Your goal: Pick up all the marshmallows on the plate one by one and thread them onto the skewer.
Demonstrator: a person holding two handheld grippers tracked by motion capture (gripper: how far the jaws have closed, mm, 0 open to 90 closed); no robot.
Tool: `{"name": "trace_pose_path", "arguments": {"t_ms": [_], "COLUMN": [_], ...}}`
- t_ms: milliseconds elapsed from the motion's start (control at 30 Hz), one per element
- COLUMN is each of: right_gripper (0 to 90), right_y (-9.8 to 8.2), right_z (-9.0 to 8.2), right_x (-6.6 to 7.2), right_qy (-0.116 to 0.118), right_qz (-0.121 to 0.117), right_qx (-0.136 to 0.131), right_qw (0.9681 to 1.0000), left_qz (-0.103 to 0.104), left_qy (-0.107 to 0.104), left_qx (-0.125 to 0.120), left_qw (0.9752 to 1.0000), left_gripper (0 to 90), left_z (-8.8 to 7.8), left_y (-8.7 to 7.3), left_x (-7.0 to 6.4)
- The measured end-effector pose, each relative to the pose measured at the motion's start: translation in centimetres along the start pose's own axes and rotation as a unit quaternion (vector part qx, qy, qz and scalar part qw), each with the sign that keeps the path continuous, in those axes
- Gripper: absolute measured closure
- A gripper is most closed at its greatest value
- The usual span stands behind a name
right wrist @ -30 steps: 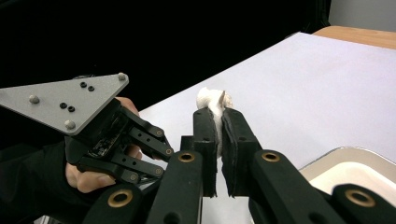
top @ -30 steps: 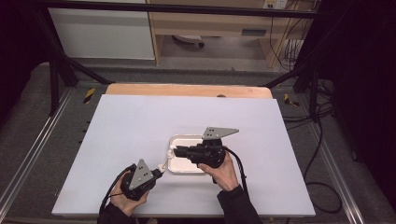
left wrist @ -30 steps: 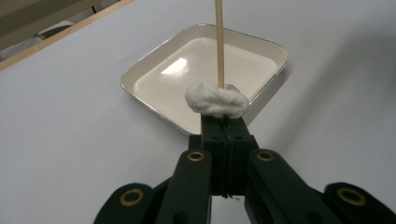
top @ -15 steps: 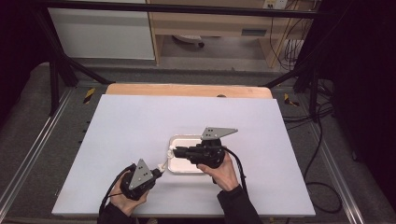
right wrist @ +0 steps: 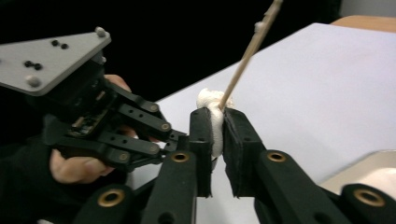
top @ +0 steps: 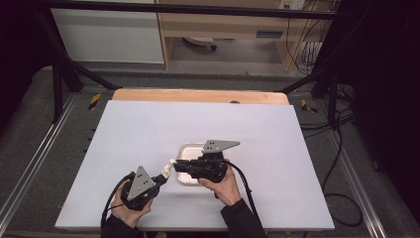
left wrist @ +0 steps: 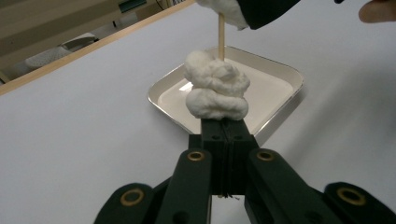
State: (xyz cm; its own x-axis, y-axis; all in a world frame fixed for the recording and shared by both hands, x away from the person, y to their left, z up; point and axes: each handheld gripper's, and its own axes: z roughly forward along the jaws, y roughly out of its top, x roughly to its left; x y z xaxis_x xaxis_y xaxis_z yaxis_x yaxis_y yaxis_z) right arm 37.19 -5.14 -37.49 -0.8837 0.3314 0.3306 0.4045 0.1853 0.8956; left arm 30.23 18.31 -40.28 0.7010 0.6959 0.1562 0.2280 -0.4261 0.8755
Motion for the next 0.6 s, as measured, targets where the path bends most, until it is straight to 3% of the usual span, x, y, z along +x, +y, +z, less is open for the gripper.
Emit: {"name": "trace_pose_path", "arguments": {"t_ms": [233,300,467,600], "right_gripper": [47.9,34.3,26.2,16.3], "right_y": [-0.2,-0.3,-0.9,-1.4], "right_z": [-0.3,-0.6,-2.1,-3.3], "right_x": [0.4,0.4,-0.5,-1.6], "right_qy": [-0.012,-0.029,-0.054,-0.083], "right_qz": [-0.024,-0.022,-0.017,-0.005], "right_qx": [0.008,0.003,-0.016,-0.006], "right_qw": [0.9996,0.9993,0.9983,0.9965], "left_qz": [-0.015,-0.023,-0.027,-0.029], "left_qy": [-0.009,-0.013,-0.013,-0.016], "left_qx": [0.008,0.003,-0.001,0.008], "left_qw": [0.9998,0.9996,0.9995,0.9994], "left_gripper": [89.1,89.2,89.2,89.2], "left_z": [0.5,0.4,0.3,0.6], "left_y": [0.1,0.1,0.2,0.4], "left_x": [0.1,0.3,0.5,0.5]}}
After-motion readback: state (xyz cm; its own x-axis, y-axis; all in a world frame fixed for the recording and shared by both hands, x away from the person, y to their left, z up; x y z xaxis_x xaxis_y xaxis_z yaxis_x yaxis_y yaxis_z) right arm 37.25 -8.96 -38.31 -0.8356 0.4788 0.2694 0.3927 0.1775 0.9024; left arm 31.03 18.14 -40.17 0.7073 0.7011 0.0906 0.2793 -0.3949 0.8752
